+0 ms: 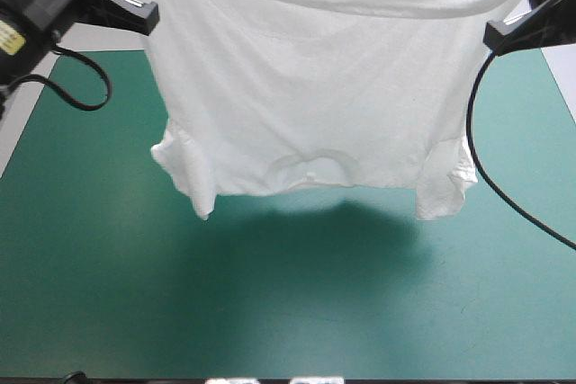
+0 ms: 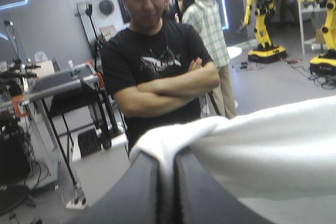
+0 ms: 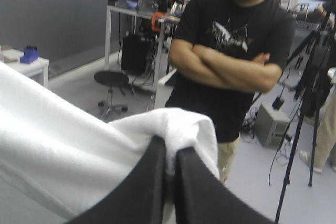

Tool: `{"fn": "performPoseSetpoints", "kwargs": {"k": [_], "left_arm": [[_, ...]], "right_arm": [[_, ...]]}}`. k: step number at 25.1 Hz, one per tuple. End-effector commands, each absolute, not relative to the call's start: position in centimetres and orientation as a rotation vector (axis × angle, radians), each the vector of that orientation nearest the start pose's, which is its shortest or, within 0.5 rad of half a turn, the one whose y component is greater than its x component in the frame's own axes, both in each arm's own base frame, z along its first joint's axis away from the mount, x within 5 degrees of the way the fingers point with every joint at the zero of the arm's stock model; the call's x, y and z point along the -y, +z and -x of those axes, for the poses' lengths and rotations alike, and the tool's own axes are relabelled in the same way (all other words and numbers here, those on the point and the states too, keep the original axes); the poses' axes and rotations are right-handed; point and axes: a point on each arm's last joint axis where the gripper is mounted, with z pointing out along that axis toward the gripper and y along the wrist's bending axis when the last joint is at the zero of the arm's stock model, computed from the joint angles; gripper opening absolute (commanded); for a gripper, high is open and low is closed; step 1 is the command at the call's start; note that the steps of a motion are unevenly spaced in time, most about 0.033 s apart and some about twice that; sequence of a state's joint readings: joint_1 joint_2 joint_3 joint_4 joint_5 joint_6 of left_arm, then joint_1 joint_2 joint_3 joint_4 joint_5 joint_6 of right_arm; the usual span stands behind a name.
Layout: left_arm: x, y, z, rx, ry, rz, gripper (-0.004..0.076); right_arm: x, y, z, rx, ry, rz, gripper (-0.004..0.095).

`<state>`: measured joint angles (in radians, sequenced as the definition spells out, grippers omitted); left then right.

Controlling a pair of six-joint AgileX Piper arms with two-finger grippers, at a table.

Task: Fold the cloth

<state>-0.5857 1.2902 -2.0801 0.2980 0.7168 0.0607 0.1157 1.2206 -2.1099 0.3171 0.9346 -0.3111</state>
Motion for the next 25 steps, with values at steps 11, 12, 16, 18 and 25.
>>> {"fn": "performPoseSetpoints", "kwargs": {"k": [11, 12, 16, 18, 25], "left_arm": [[6.0, 66.3, -12.0, -1.085, -0.015, -0.44, -0.0009], [6.4, 66.1, -12.8, -1.099, 0.005, -0.443, -0.0009], [8.5, 65.0, -17.6, -1.14, 0.047, -0.373, -0.0009], [9.1, 64.6, -20.0, -1.127, 0.062, -0.323, -0.0009], [9.5, 63.5, -26.8, -0.951, -0.032, -0.267, -0.0008]], "right_arm": [[-3.8, 65.6, -13.3, -1.299, 0.198, 0.343, -0.0017], [-3.9, 65.4, -14.1, -1.316, 0.2, 0.344, -0.0017], [-4.2, 64.5, -17.8, -1.356, 0.207, 0.333, -0.0017], [-4.4, 64.0, -20.0, -1.363, 0.204, 0.33, -0.0017], [-4.5, 62.9, -27.3, -1.23, 0.125, 0.265, -0.0017]]}}
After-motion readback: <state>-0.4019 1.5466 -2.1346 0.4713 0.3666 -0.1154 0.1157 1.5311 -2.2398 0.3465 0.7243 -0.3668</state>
